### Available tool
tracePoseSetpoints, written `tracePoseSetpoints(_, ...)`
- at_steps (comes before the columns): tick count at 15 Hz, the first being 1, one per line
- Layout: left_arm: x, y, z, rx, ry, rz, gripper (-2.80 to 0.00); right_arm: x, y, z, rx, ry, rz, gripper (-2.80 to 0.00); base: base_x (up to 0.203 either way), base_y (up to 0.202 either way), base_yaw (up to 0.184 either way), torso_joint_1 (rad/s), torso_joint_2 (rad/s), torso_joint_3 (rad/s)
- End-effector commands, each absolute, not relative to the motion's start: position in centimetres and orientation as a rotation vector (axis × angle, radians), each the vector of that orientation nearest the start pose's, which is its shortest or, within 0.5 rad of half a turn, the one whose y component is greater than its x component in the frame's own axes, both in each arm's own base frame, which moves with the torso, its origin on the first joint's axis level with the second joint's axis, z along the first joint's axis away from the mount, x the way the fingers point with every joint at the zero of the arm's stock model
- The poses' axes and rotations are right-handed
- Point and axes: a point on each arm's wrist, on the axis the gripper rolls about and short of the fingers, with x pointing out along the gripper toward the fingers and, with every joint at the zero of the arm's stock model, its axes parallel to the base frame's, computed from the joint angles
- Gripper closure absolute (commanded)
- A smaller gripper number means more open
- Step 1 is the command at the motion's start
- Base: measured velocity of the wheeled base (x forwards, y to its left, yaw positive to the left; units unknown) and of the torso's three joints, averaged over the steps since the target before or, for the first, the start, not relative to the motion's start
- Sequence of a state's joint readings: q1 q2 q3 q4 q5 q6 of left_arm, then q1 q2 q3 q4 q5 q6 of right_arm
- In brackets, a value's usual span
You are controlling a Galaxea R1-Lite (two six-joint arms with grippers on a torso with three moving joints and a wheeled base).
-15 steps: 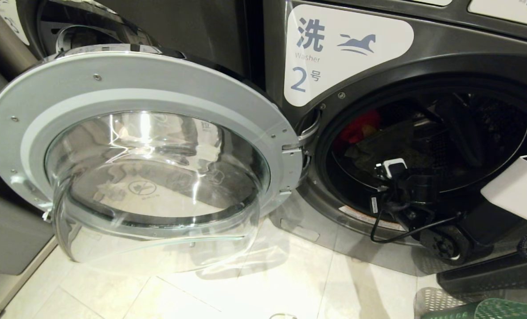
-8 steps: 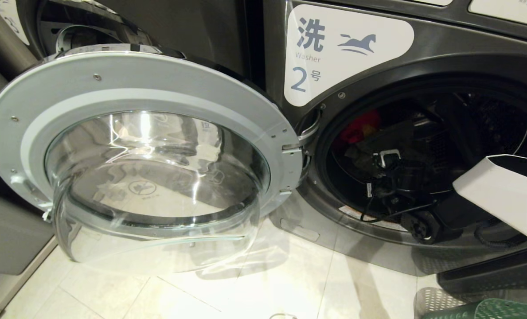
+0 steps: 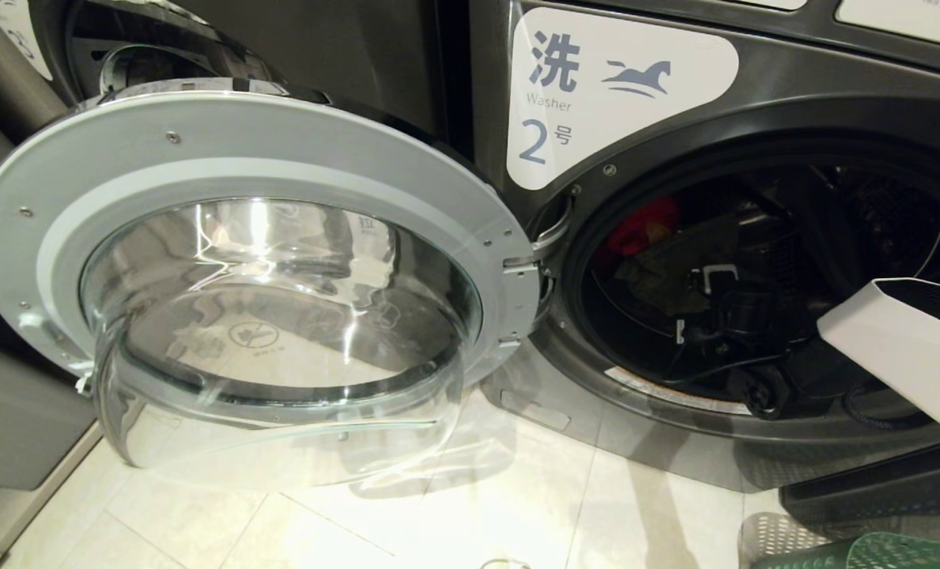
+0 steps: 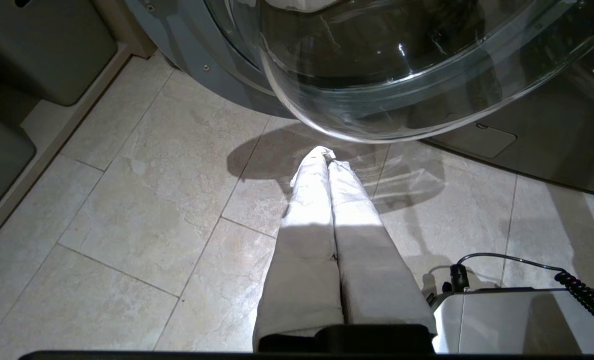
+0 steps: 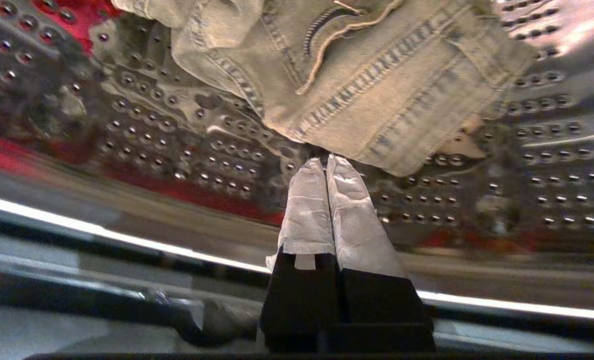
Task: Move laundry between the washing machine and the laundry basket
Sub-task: Pick a cloth and place it into the basket
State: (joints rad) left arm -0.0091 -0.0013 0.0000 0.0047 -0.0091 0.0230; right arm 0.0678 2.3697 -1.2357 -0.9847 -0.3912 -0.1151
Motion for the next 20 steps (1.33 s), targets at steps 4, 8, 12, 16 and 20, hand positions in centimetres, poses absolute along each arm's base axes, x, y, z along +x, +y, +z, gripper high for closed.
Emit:
tracePoseSetpoints(4, -2.3, 0.0, 7.5, 0.023, 0.004, -0.018, 0.0, 48.4, 2.2, 10.0, -0.035, 0.191, -0.327, -2.8, 0.0, 0.0, 0.0, 0.0, 0.0, 0.0)
tracePoseSetpoints(8, -2.3, 0.0, 7.5, 0.023, 0.004, -0.018, 0.0, 50.3, 2.2, 11.3, 0.041, 0.219, -0.345, -2.8, 0.0, 0.0, 0.0, 0.0, 0.0, 0.0)
tracePoseSetpoints(12, -2.3, 0.0, 7.5, 0.023, 0.004, -0.018, 0.0, 52.1, 2.3, 9.3, 0.051, 0.215, -0.36, -2.8, 0.0, 0.0, 0.0, 0.0, 0.0, 0.0)
tracePoseSetpoints(16, -2.3, 0.0, 7.5, 0.023, 0.004, -0.018, 0.0, 53.3, 2.1, 9.0, 0.065, 0.201, -0.375, 0.0, 0.0, 0.0, 0.0, 0.0, 0.0, 0.0)
tracePoseSetpoints(20, -2.3, 0.0, 7.5, 0.023, 0.004, -0.018, 0.0, 53.8, 1.1, 9.7, 0.096, 0.178, -0.404, 0.0, 0.0, 0.0, 0.0, 0.0, 0.0, 0.0)
